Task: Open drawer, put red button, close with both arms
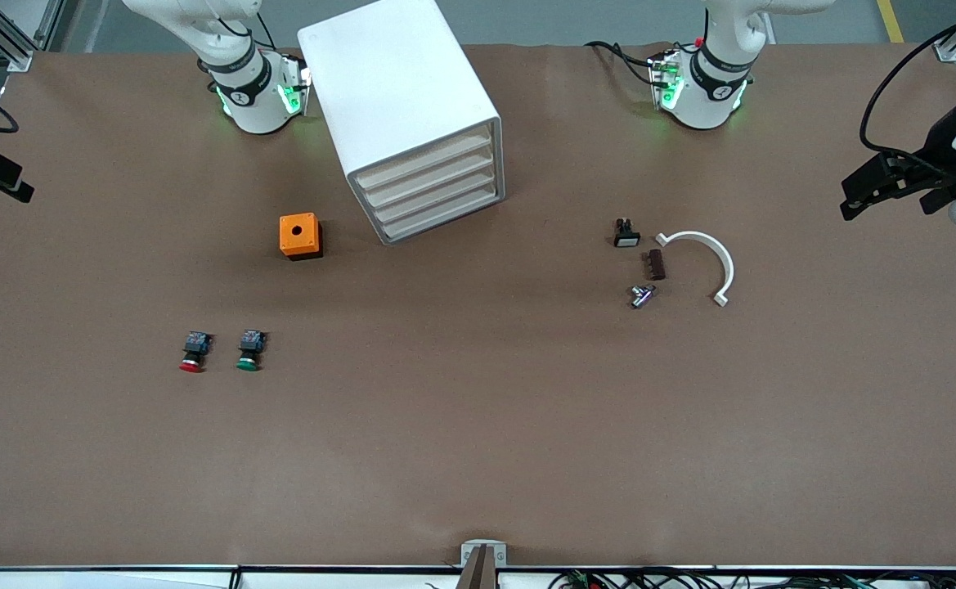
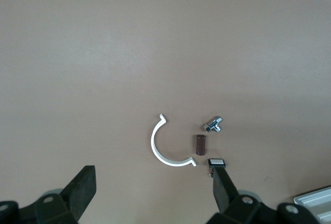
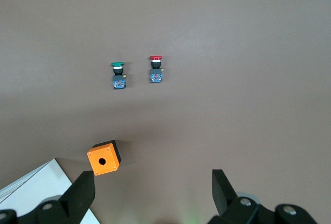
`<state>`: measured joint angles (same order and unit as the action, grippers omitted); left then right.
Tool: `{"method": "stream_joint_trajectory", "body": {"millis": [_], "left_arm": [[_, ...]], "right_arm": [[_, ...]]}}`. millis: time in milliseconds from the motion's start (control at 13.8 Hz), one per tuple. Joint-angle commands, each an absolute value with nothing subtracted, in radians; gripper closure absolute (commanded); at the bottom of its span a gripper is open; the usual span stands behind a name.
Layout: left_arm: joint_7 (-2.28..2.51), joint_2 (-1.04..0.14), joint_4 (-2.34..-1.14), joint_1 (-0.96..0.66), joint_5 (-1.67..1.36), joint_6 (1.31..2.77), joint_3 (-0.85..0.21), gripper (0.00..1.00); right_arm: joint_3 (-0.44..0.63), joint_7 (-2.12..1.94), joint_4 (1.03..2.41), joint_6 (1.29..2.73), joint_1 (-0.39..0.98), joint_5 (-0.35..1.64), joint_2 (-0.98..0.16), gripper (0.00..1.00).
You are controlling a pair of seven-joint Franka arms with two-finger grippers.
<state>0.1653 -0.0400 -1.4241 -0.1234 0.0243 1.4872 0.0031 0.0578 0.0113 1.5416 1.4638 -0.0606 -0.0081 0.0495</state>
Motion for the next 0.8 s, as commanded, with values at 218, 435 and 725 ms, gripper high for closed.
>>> {"method": "stream_joint_trajectory", "body": {"millis": [218,435,725], "left_arm": [[0.156,-0.034,-1.424,-0.123,0.029,1.491,0.003,0.00],[0.156,-0.032,-1.425,-0.123,0.025,1.490,0.002,0.00],[0.189,-0.063,-1.436,-0.136,0.012,1.479,-0.035,0.00]], "right_arm": [[0.057,0.020,1.536,1.454,-0.058,-0.009,0.054,0.00],[0.057,0.018,1.542,1.454,-0.055,-0.009,0.052,0.00],[0.057,0.017,1.574,1.495,-0.055,-0.009,-0.001,0.00]]}}
